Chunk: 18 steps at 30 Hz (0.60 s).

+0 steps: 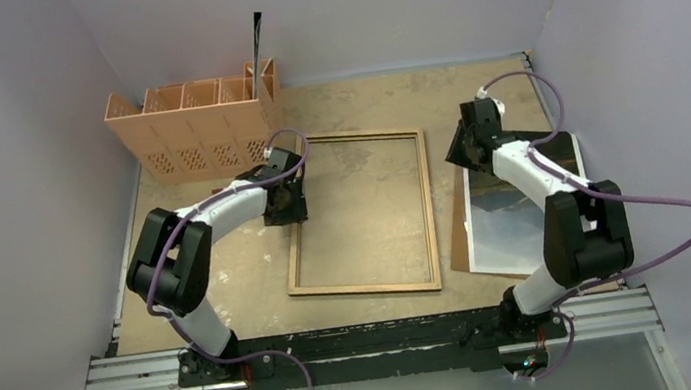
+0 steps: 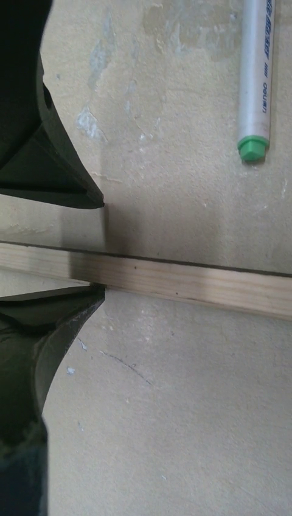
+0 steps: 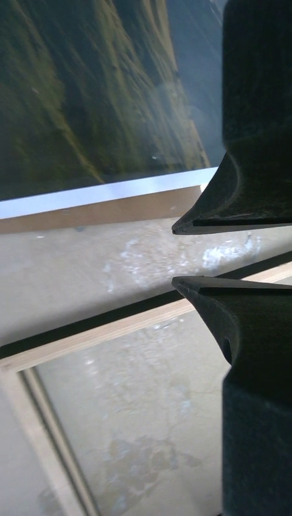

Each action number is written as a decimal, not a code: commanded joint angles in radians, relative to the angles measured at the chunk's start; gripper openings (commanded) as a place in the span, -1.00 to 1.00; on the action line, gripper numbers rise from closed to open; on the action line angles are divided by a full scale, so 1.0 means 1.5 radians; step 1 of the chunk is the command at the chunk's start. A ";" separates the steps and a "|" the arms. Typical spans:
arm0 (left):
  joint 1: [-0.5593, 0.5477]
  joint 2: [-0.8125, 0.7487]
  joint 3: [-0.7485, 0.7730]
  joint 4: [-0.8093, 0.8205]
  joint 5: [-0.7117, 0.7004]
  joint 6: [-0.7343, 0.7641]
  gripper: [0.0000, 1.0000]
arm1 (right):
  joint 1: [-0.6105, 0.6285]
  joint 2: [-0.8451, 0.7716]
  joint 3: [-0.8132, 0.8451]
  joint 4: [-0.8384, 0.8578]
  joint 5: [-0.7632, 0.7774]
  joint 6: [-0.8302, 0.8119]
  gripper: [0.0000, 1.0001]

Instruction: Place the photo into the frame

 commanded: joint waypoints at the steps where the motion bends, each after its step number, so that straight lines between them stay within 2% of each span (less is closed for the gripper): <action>1: 0.001 -0.036 0.025 -0.025 -0.036 -0.008 0.07 | 0.001 0.026 0.075 -0.025 0.109 -0.033 -0.28; 5: 0.001 -0.064 0.034 -0.025 -0.025 -0.007 0.17 | 0.024 0.085 0.142 -0.054 0.178 -0.066 -0.15; 8: 0.001 -0.091 0.038 -0.010 0.009 -0.008 0.27 | 0.072 0.142 0.190 -0.092 0.247 -0.082 -0.10; 12: 0.001 -0.137 0.019 0.026 0.039 -0.020 0.57 | 0.123 0.214 0.239 -0.139 0.330 -0.079 0.02; 18: 0.001 -0.170 -0.004 0.040 0.049 -0.027 0.59 | 0.136 0.286 0.312 -0.174 0.433 -0.092 0.08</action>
